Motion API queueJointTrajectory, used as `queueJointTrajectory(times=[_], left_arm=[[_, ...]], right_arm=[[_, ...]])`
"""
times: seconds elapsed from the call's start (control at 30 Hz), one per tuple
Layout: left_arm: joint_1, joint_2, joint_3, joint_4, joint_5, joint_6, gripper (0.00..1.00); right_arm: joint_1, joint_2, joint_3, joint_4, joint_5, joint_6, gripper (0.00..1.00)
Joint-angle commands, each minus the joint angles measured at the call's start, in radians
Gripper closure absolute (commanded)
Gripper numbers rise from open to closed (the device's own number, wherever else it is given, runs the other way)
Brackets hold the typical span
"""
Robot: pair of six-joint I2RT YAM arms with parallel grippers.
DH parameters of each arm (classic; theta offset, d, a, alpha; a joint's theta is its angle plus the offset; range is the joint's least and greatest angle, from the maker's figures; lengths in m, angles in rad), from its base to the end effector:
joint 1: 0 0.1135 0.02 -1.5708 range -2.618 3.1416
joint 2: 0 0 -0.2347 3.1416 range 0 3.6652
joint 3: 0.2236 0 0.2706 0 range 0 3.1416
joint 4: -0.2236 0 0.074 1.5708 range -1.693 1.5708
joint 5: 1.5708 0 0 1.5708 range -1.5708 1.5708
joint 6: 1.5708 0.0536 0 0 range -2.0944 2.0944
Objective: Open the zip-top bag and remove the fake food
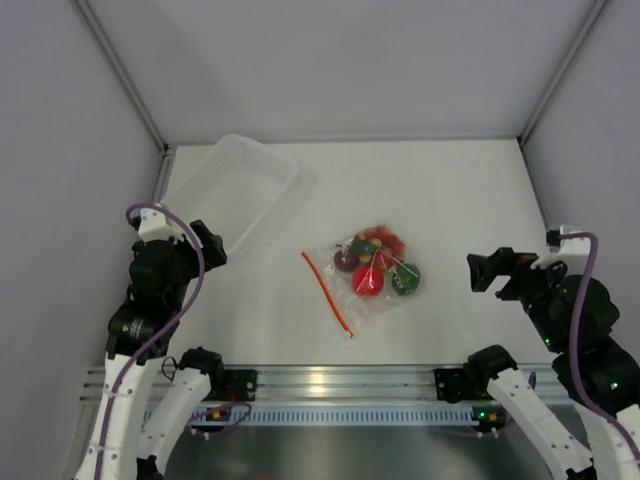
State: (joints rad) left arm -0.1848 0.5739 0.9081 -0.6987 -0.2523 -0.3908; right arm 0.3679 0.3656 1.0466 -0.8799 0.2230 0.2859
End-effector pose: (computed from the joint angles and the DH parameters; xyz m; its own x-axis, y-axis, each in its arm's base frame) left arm 0.1697 -0.0181 0.3393 -0.3044 -0.3183 -0.8978 -0.1809 0.9447 -0.2736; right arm 0.0899 0.0220 0.3852 -0.2188 0.2105 -0.9528 -0.0904 0.9679 0.2345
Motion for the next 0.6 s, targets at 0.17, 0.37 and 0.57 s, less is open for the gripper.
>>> queueJointTrajectory(times=[0.17, 0.37, 0.57], left_arm=[[-0.001, -0.016, -0.005, 0.061, -0.004, 0.012, 0.02], [-0.001, 0.0, -0.006, 0.065, 0.028, 0.012, 0.02], [-0.001, -0.005, -0.008, 0.067, 0.045, 0.013, 0.02]], right_arm=[[-0.011, 0.01, -0.141, 0.148, -0.252, 0.001, 0.01], [-0.012, 0.18, -0.223, 0.271, -0.552, 0.013, 0.01], [0.245, 0.39, -0.234, 0.355, -0.282, 0.076, 0.0]])
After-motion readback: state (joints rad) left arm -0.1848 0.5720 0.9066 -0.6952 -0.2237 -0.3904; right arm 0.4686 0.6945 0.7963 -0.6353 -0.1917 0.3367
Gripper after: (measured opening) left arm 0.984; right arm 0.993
